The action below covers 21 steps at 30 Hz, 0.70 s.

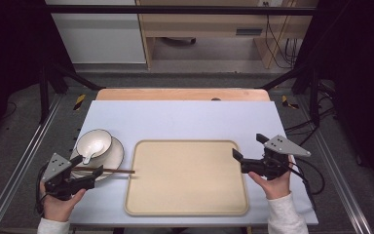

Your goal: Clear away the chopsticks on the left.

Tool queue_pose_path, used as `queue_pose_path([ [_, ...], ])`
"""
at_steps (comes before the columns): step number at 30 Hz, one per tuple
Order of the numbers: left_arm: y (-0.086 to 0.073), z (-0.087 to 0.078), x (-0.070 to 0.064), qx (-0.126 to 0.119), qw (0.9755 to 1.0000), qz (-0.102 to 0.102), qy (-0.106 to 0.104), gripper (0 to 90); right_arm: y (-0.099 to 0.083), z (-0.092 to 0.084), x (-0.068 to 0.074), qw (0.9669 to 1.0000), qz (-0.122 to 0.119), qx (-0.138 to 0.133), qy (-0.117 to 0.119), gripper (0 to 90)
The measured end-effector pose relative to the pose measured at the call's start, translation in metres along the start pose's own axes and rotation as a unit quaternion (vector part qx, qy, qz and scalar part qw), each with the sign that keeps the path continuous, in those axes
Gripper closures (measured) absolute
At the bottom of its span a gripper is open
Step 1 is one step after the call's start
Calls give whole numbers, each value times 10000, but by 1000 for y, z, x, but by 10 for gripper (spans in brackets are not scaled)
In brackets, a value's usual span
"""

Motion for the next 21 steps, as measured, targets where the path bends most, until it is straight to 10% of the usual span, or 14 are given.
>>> queue_pose_path([
  [9,-17,-13,13,414,9991,91,57,217,-6,5,4,9999,-63,158,-27,52],
  [21,-43,13,33,1012,9947,152,65,310,-10,9,5,9997,-63,255,-4,54],
])
Point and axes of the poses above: each handheld gripper's, and its own axes: z roughly forward along the jaws, y roughly out of its top, x roughly to its left, the point moved 8 cm from there along z, roughly forward along the jaws, and after that the axes turned 15 degrees about -y, right-handed, at the moved point
